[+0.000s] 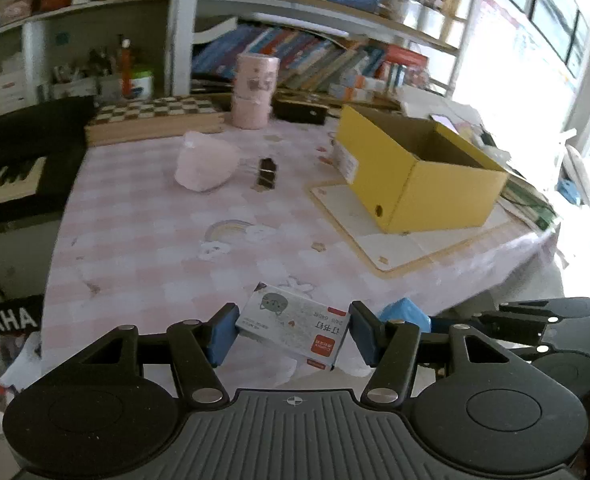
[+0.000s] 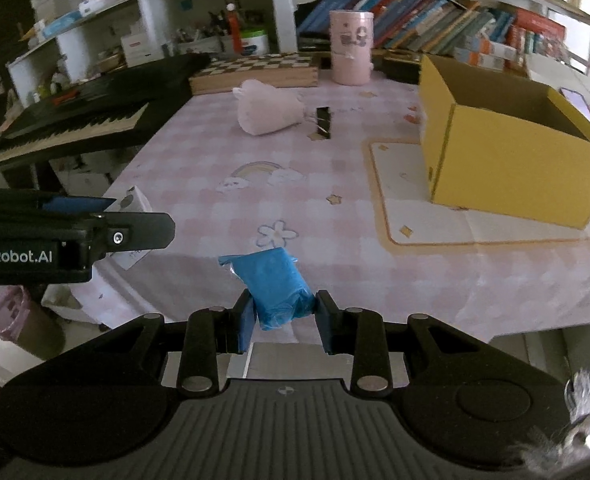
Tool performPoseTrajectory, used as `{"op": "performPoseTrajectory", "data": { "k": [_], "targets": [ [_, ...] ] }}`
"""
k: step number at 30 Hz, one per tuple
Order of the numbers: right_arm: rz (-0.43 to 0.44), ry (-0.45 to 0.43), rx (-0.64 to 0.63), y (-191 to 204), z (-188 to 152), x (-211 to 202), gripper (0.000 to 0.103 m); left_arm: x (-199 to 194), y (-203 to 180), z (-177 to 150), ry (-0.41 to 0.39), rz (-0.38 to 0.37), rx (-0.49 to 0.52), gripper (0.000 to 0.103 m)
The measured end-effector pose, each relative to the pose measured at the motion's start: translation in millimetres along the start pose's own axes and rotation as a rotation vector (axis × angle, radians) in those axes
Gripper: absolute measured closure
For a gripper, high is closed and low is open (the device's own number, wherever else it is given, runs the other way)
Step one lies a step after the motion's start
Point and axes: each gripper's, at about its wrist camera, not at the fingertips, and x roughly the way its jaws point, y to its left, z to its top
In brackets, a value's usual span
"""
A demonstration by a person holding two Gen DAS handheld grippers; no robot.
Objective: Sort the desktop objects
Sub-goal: 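Lift and carry the sponge and white box in both tools toward the yellow box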
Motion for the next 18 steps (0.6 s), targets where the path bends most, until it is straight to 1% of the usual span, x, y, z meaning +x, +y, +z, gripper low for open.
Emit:
{"op": "performPoseTrajectory", "data": {
  "k": [13, 18],
  "targets": [
    [-0.08, 0.017, 0.102, -23, -16, -12, 0.074, 16, -28, 1, 0.033, -0.093, 0.093, 0.044],
    [-0.1, 0.027, 0.138, -33, -20, -15, 0.074, 21, -37, 2, 0.039, -0.117, 0.121, 0.044]
  ]
}}
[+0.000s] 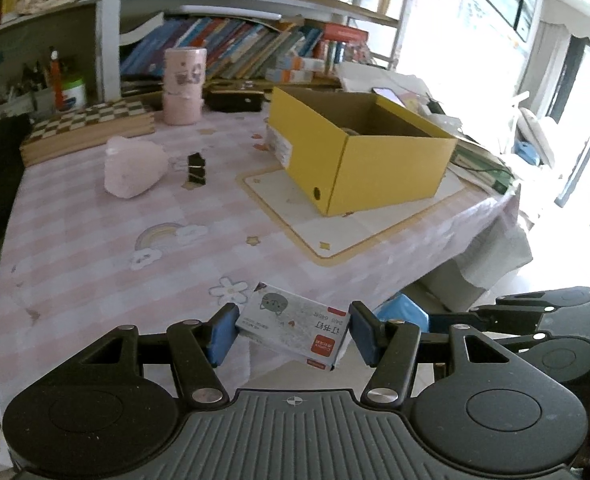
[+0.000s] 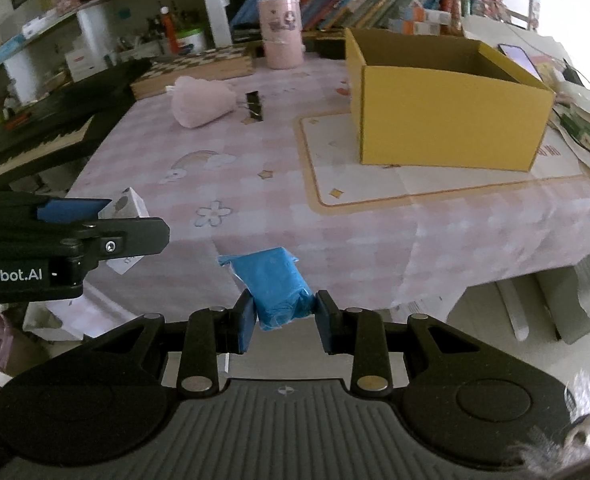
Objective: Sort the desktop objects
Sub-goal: 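Lift and carry the sponge and white box in both tools toward the yellow box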
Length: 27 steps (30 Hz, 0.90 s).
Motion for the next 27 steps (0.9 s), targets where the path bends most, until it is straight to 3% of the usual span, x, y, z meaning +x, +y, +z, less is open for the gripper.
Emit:
{"op": "performPoseTrajectory", "data": {
  "k": [27],
  "targets": [
    [-0.078, 0.008, 0.12, -67, 9, -1, 0.074, 50, -48, 34, 0.043, -0.105, 0.109, 0.044]
  ]
}}
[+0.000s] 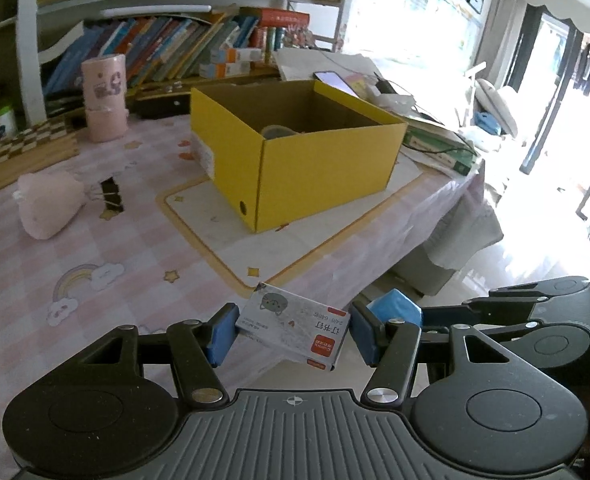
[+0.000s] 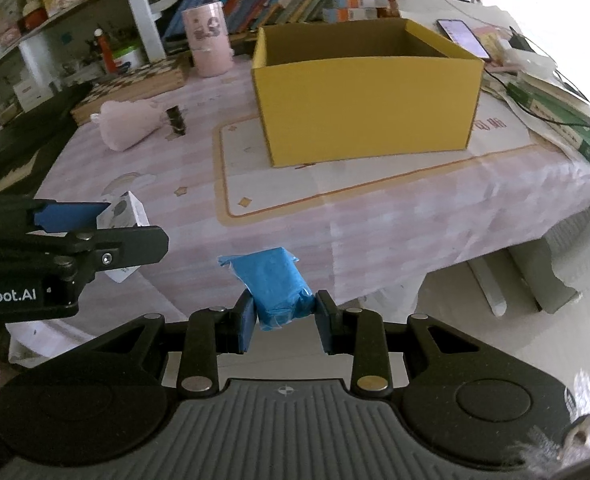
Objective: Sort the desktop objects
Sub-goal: 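Lift and carry the sponge and white box in both tools toward the yellow box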
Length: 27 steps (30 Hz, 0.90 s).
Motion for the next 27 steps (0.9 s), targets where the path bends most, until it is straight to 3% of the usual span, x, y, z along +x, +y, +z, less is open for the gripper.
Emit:
{"op": "performPoseTrajectory", "data": {
  "k": [16, 27],
  "targets": [
    [-0.032, 0.006, 0.035, -36, 28, 15, 0.074, 35, -17, 33, -0.001, -0.044, 0.067, 0.044],
    [-0.039, -0.103, 0.08, -79, 70, 9, 0.074, 50, -38, 85, -0.121, -0.052, 0.106, 0.044]
  ]
}}
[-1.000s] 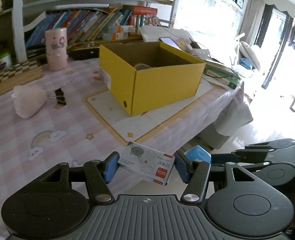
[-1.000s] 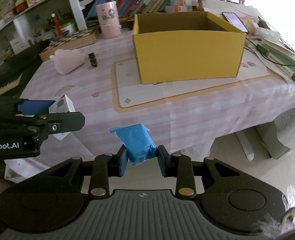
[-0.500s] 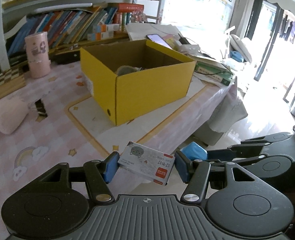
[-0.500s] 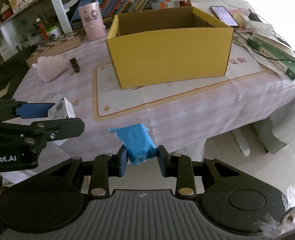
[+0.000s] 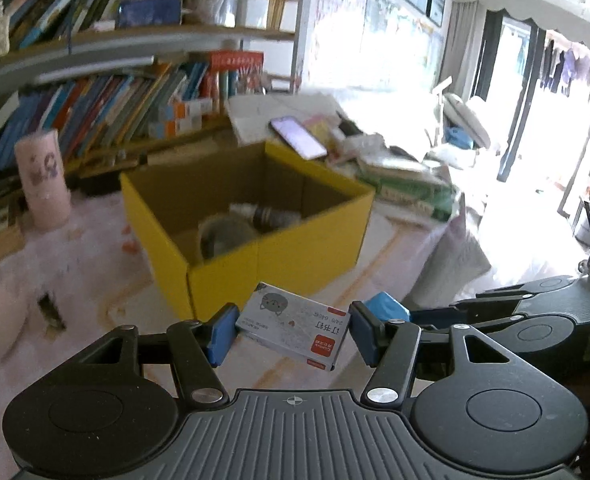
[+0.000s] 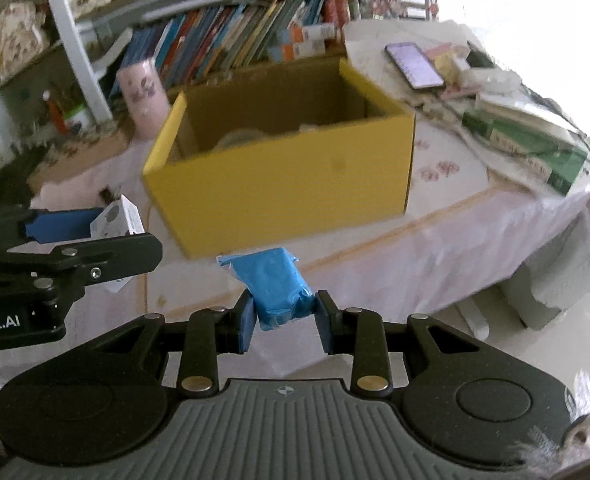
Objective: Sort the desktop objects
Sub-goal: 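Lift and carry the sponge and white box in both tools toward the yellow box, then lower both tools into the yellow box and open them, releasing sponge and box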
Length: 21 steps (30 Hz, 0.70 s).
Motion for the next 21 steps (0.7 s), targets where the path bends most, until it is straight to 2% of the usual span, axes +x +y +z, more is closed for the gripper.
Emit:
{"op": "performPoseTrajectory", "data": {
  "k": [11, 21],
  "targets": [
    [0.039, -0.125, -0.073, -33, 75, 8, 0.074, 30, -1, 52, -0.104, 0.087, -0.019, 0.044],
    [0.098, -0.117, -0.189, -44, 118, 50, 0.074, 70, 11, 71, -0.088, 0.197, -0.03, 0.044]
  ]
}}
